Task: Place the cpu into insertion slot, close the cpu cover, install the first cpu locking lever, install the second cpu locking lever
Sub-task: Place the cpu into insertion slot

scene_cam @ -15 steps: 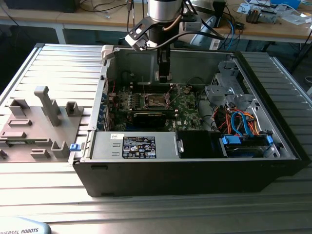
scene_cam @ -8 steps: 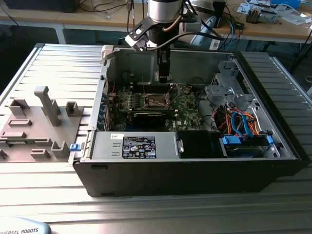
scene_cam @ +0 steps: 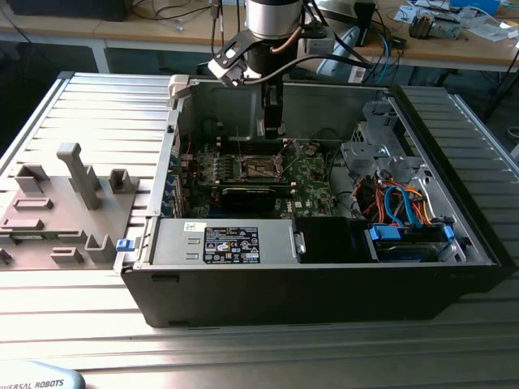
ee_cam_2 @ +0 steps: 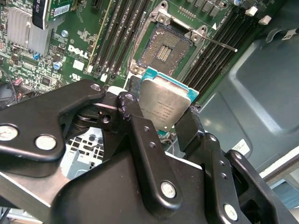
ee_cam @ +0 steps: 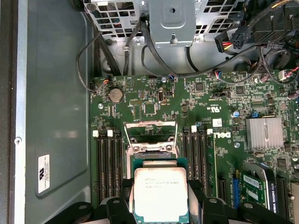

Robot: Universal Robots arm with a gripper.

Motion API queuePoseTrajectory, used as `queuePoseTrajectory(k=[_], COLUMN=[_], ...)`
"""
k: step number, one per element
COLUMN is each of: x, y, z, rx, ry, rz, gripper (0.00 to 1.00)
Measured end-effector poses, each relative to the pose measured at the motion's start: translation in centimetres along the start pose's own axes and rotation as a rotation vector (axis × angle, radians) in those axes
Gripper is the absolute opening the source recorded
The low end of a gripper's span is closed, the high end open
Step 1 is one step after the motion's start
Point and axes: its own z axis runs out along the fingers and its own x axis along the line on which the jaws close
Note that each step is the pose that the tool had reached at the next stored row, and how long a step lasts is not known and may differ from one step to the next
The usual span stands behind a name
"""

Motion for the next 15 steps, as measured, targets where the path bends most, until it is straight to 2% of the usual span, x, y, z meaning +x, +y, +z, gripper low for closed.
queuePoseTrajectory(k=[15], x=[-0.01], y=[-0.02], z=[0.30], rx=[0.0000], ry=[0.0000], rz=[0.000], gripper=[0.54])
